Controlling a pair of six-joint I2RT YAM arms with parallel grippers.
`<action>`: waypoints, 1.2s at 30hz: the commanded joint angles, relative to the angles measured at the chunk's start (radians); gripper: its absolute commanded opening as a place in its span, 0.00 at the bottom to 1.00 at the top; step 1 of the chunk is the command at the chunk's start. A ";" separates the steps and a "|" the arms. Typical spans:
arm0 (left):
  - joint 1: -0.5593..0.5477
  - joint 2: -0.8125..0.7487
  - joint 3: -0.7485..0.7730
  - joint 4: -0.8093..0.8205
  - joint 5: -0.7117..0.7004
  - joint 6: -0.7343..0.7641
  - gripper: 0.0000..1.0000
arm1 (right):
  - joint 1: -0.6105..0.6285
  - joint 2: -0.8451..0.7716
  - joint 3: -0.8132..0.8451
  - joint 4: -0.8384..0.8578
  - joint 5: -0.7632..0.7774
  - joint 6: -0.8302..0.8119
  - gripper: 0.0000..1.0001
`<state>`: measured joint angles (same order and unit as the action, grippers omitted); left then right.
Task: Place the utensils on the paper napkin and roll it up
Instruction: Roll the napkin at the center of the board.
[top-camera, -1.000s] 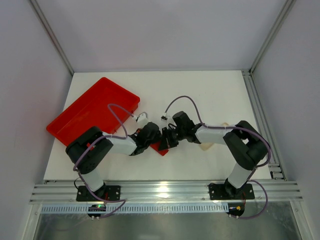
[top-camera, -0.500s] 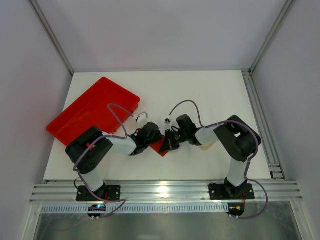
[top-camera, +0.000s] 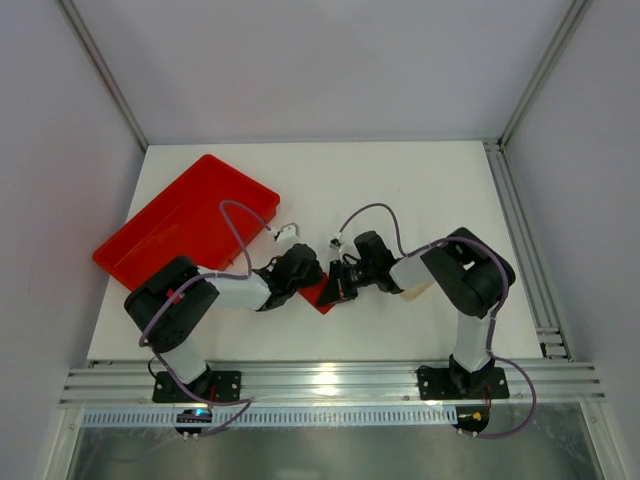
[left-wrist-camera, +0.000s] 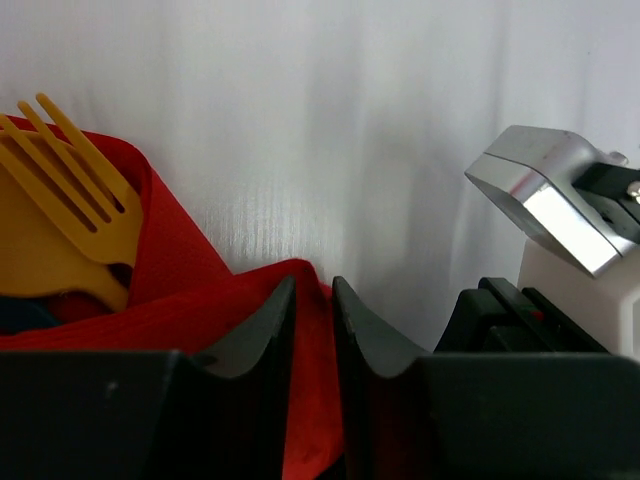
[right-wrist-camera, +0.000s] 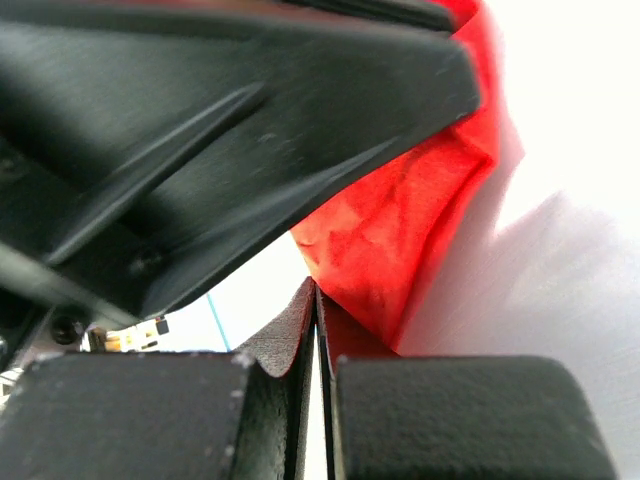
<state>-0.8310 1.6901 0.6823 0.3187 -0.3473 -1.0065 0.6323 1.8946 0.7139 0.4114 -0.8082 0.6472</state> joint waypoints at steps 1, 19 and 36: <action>-0.005 -0.070 0.022 -0.058 -0.025 0.083 0.24 | 0.001 0.064 -0.039 -0.048 0.099 -0.029 0.04; 0.061 -0.440 -0.108 -0.147 0.134 0.114 0.00 | -0.003 0.058 -0.068 -0.048 0.106 -0.040 0.04; 0.128 -0.288 -0.446 0.554 0.373 -0.079 0.00 | -0.003 0.052 -0.056 -0.071 0.106 -0.057 0.04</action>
<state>-0.7082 1.3552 0.2516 0.6804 0.0029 -1.0416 0.6281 1.9049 0.6884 0.4789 -0.8200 0.6643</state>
